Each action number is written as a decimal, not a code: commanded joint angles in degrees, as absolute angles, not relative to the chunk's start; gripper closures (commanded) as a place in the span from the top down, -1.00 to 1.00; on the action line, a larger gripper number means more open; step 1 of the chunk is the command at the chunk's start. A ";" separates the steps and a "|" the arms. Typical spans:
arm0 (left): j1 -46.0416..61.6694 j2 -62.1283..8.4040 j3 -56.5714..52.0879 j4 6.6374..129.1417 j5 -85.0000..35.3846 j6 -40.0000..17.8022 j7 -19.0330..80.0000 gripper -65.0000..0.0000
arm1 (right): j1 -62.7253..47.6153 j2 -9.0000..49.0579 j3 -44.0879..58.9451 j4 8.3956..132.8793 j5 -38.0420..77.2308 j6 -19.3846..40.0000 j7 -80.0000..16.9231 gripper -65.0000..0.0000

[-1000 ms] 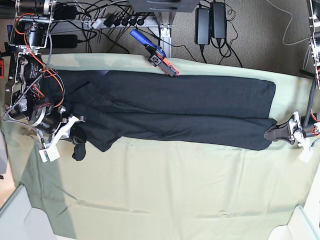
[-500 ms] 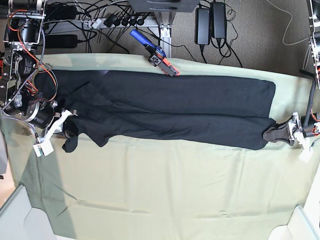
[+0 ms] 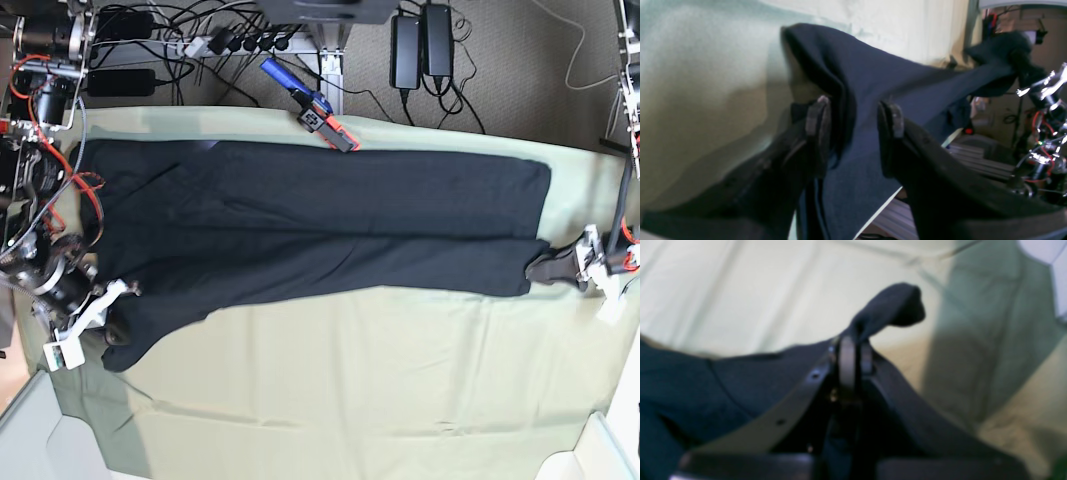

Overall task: Fold the T-shirt properly
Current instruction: 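Drag the sleeve with the right gripper along the folded edge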

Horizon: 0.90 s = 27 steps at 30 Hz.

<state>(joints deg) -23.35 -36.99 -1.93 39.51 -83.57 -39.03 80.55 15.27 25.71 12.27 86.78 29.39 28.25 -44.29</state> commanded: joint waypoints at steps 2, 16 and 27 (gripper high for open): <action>-24.75 -38.24 -2.22 40.93 -85.00 -40.00 80.00 -0.19 | 19.16 26.81 11.22 85.21 27.73 32.36 -40.93 -1.00; -24.58 -38.28 -2.22 44.73 -85.00 -40.00 80.00 -0.19 | 22.96 26.83 -4.91 80.09 19.73 32.34 -39.64 -1.00; -24.40 -38.26 -2.22 44.73 -85.00 -40.00 80.00 -0.19 | 17.43 29.10 -4.89 85.78 23.44 32.21 -42.00 -1.00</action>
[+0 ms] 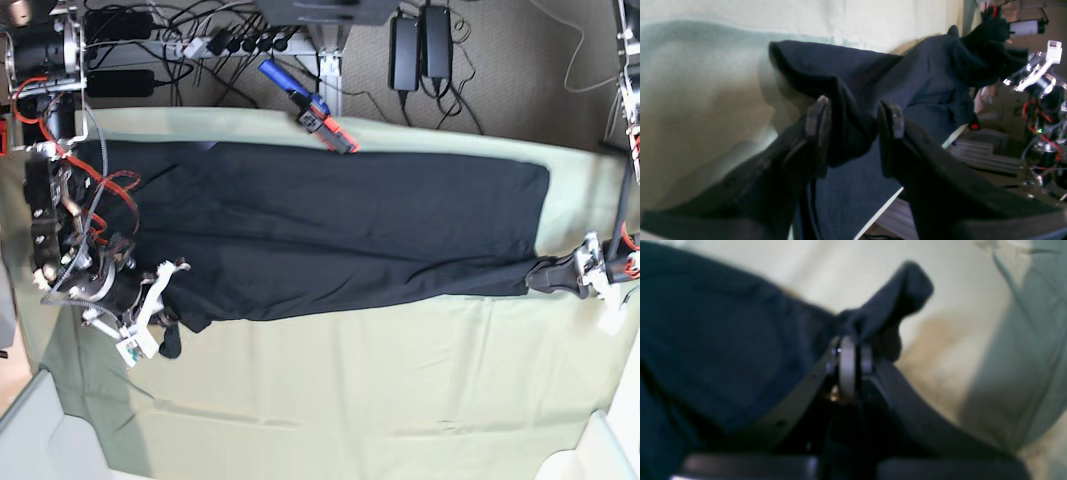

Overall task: Fold the T-shirt properly
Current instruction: 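Drag the sleeve with the right gripper along the folded edge, then release the sleeve and withdraw the right gripper from the shirt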

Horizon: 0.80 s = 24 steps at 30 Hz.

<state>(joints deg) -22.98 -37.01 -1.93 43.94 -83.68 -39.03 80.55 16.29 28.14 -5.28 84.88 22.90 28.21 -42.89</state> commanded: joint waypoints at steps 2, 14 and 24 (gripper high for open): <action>-24.43 -38.26 -2.22 44.73 -85.00 -40.00 80.00 -0.19 | 14.83 30.02 -4.86 88.44 23.55 32.16 -42.00 -1.00; -24.40 -38.26 -2.22 44.73 -85.00 -40.00 80.00 -0.19 | 8.27 31.59 -4.84 91.90 23.38 32.16 -42.04 -1.00; -24.40 -38.24 -2.22 44.73 -85.00 -40.00 80.00 -0.19 | 5.48 31.59 -4.84 91.94 26.76 32.16 -44.88 -1.00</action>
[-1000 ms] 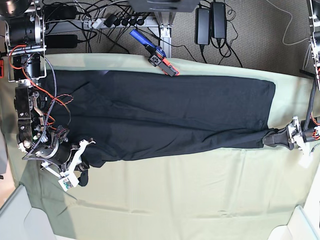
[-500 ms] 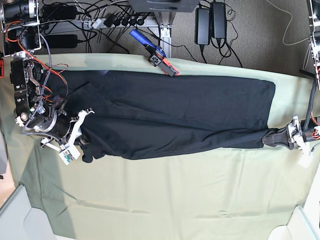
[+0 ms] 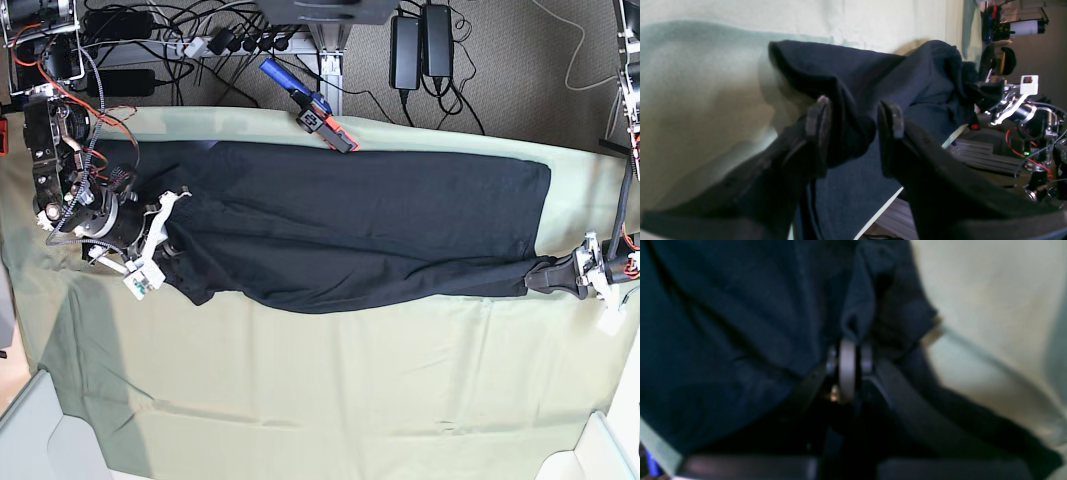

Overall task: Fold the T-shirt properly
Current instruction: 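Release the sleeve and withdraw the right gripper from the shirt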

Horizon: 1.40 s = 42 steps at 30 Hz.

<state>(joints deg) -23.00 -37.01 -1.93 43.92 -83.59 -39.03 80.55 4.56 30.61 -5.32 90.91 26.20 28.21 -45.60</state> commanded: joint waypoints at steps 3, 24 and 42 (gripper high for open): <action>-24.40 -38.26 -2.22 44.73 -85.00 -40.00 80.00 -0.19 | 5.19 31.57 -4.84 91.92 28.56 32.16 -47.07 -1.00; -24.27 -41.91 -2.22 44.73 -85.00 -40.00 80.00 -0.19 | 5.23 31.53 1.72 91.94 37.01 31.75 -52.90 0.02; -24.27 -41.87 -2.22 44.73 -85.00 -40.00 80.00 -0.19 | 4.99 28.45 15.31 90.94 35.99 31.94 -55.70 -1.00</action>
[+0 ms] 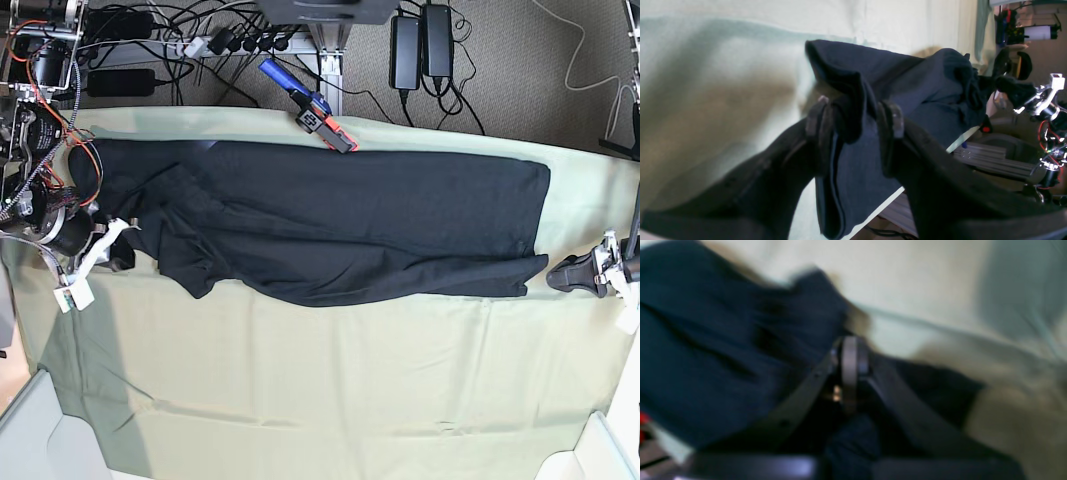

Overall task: Fold the T-shirt properly
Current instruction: 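Release the sleeve and withdraw the right gripper from the shirt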

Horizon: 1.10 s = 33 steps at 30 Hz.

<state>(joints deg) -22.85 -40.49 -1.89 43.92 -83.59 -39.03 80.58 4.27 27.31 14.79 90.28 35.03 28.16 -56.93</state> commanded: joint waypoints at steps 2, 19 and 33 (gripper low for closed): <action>-24.27 -41.89 -2.22 44.73 -85.00 -40.00 80.00 -0.19 | 4.86 28.75 15.31 88.99 34.26 31.92 -55.48 -1.00; -24.27 -41.91 -2.22 44.73 -85.00 -40.00 80.00 -0.19 | 4.89 33.54 26.35 86.50 40.60 31.99 -57.54 -1.00; -24.27 -41.89 -2.22 44.73 -85.00 -40.00 80.00 -0.19 | -5.63 39.62 28.73 86.30 44.21 32.38 -58.63 -1.00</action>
